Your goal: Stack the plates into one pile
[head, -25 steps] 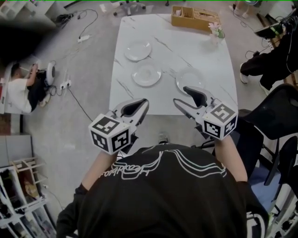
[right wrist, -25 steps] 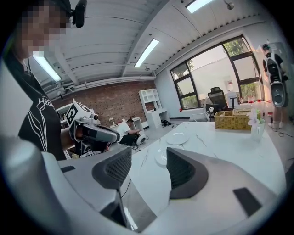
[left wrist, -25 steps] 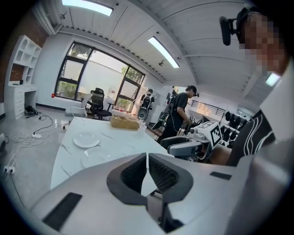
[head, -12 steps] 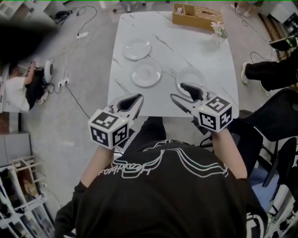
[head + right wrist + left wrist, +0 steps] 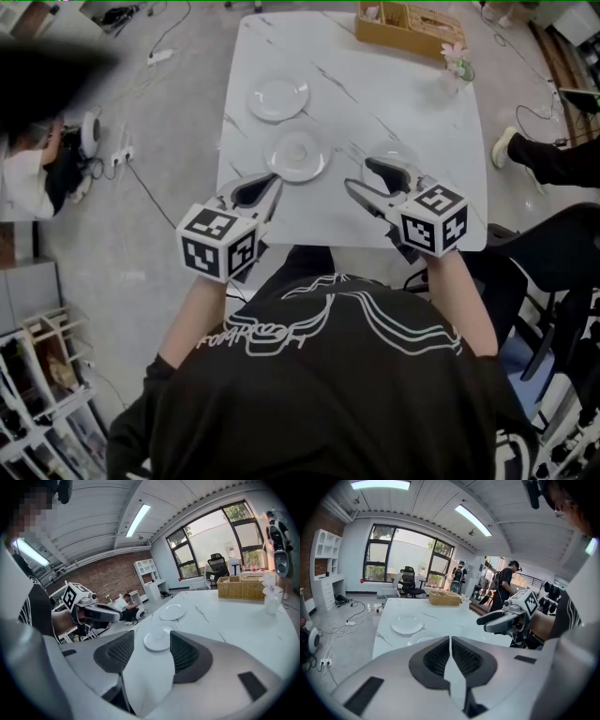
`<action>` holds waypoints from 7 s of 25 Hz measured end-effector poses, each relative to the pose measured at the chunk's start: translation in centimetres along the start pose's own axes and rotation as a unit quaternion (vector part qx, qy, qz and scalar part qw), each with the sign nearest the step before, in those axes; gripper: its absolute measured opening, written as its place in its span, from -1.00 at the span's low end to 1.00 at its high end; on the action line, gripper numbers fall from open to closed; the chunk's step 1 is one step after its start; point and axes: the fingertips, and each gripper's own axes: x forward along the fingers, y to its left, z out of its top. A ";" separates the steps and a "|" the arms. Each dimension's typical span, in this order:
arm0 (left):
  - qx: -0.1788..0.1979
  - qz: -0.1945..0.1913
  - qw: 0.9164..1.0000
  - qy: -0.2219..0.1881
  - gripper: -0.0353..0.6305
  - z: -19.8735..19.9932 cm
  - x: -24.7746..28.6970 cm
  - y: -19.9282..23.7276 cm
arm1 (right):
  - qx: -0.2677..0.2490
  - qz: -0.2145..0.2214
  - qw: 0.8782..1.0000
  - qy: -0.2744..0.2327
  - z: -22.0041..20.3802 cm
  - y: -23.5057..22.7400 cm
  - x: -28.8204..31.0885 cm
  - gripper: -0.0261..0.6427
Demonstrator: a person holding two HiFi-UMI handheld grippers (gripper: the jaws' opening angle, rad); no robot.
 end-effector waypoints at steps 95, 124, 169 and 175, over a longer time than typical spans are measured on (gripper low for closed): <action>0.017 0.027 0.992 0.126 -0.79 -6.4 7.1 8.8 | 0.324 0.062 0.944 0.002 -1.1 -4.6 8.8 -0.81; 0.113 -0.090 0.982 0.126 -0.79 -3.1 11.5 -5.1 | 0.397 -0.064 0.903 -0.154 -5.6 -9.8 -10.1 -0.81; 0.116 -0.098 0.976 0.156 -0.79 -6.7 11.8 -6.0 | 0.071 -0.183 0.971 0.140 -12.9 -11.3 -7.8 -0.04; 0.109 -0.081 0.983 0.127 -0.79 -5.7 10.3 -6.0 | 0.037 -0.168 0.978 0.119 -10.4 -9.2 -7.2 -0.03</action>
